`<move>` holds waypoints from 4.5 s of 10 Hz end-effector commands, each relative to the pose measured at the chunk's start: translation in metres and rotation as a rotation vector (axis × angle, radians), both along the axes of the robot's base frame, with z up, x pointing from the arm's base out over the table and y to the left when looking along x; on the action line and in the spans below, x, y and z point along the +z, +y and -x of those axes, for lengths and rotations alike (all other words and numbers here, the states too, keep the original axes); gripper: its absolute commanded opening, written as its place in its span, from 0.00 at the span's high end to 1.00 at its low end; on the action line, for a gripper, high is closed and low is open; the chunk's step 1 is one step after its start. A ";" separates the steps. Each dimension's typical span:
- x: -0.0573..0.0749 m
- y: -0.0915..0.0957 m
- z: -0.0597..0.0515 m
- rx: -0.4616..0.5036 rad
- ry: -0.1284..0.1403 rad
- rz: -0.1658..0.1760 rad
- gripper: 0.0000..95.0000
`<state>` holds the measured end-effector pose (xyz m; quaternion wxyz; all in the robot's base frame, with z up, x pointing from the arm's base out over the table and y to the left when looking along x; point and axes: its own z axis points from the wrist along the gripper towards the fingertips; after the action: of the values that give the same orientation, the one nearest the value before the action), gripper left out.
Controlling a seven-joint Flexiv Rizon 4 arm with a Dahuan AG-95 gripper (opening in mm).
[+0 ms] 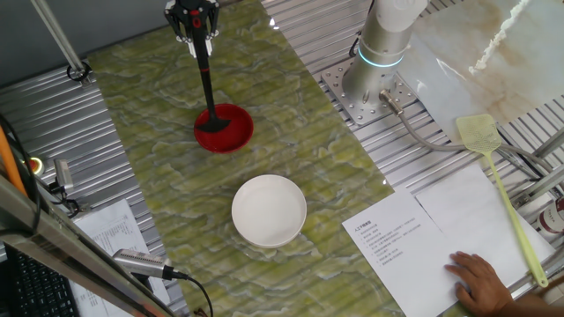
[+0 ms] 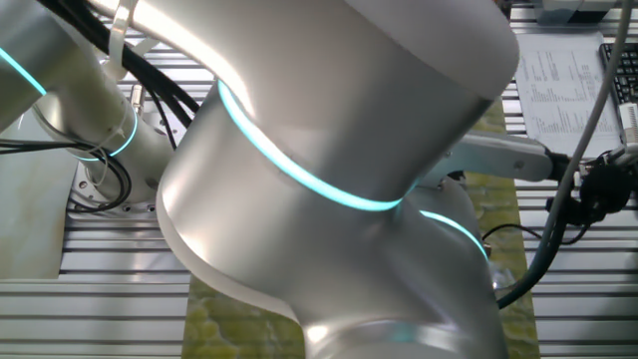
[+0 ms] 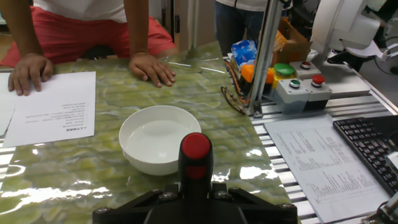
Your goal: Scoop water with a large spoon from one bowl to another
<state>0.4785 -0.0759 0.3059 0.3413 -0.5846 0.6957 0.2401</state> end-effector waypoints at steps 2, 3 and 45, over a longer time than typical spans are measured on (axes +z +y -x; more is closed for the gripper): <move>0.008 0.008 -0.008 -0.019 0.068 0.060 1.00; 0.013 0.013 -0.010 -0.031 0.094 0.099 1.00; -0.060 0.132 -0.027 0.011 0.228 0.899 1.00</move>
<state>0.5054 0.0564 0.2446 -0.0251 -0.6482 0.7608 -0.0212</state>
